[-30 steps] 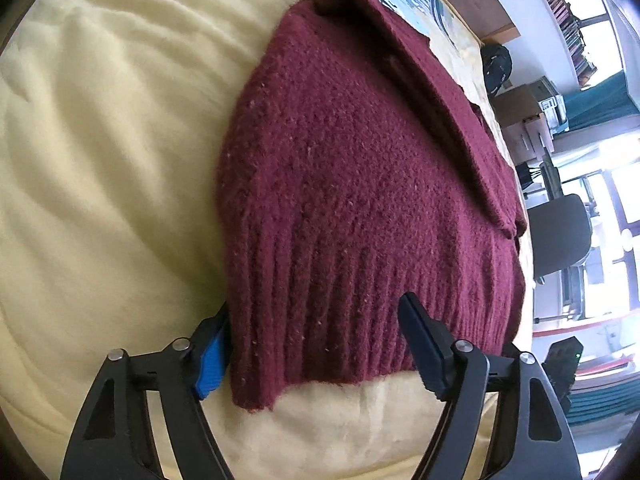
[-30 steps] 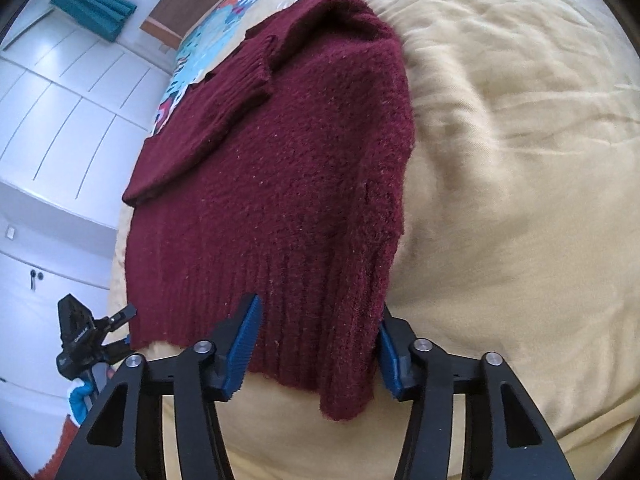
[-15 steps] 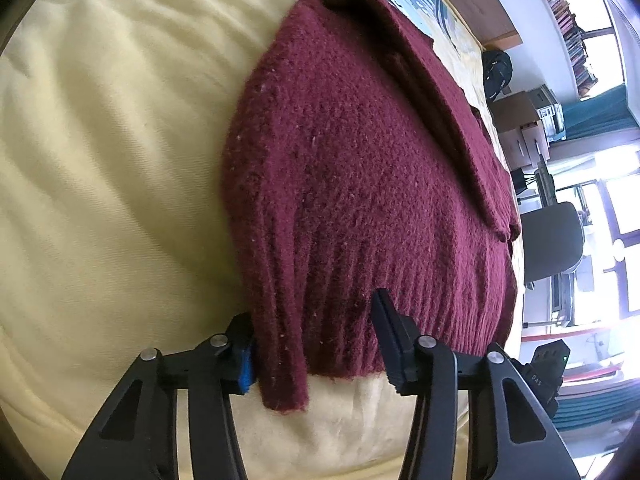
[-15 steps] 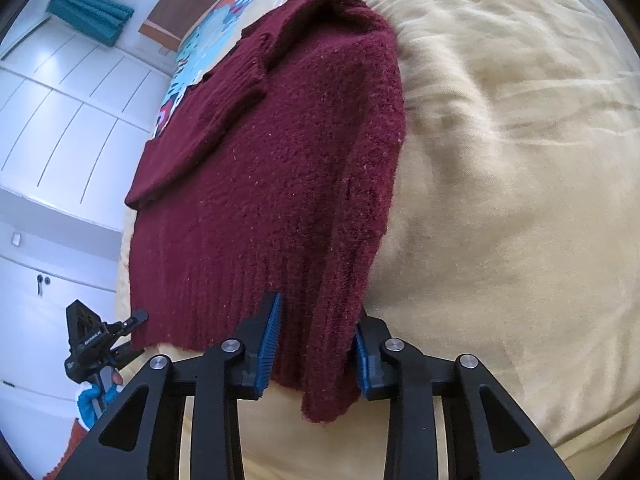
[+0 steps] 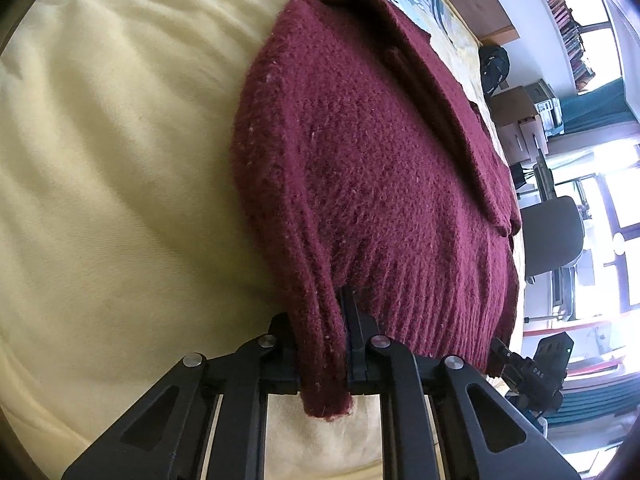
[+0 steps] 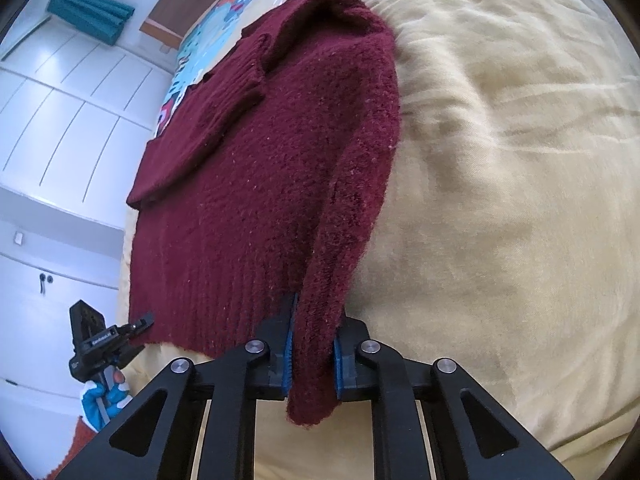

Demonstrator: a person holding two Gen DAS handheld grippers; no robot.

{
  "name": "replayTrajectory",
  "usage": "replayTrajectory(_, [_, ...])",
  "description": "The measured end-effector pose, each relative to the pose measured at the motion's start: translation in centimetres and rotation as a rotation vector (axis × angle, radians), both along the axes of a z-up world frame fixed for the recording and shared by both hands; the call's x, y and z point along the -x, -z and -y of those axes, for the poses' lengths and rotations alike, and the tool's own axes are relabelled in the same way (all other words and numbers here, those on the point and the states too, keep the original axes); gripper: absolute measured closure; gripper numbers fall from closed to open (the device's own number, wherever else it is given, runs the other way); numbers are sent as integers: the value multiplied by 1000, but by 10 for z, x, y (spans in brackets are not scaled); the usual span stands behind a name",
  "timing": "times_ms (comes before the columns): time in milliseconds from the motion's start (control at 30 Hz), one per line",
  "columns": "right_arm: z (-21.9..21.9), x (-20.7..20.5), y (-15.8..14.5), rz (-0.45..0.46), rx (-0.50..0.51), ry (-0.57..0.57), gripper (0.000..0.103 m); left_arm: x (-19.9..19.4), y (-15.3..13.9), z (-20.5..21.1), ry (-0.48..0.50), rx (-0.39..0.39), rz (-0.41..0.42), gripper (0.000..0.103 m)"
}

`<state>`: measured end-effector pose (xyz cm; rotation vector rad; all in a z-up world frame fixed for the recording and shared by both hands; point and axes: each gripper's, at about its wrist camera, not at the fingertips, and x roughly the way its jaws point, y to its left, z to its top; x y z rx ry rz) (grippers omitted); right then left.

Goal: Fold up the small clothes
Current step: 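Close both tools on the ribbed hem corners, then lift the hem with both tools and carry it over toward the collar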

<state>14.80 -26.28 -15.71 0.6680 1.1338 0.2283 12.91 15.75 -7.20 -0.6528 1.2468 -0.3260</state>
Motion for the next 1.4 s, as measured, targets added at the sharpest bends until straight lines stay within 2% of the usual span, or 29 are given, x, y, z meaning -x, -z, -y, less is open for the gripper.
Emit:
replayTrajectory(633, [-1,-12,-15,24,8,-60,91,0,-14,-8,-12,24,50,94])
replayTrajectory(1100, [-2,-30,-44,85,-41,-79,91,-3,-45,-20,-16,49,123,94])
replayTrajectory(1400, [1,-49,-62,139,-82,-69,91,-15,-66,-20,-7,38,164,94])
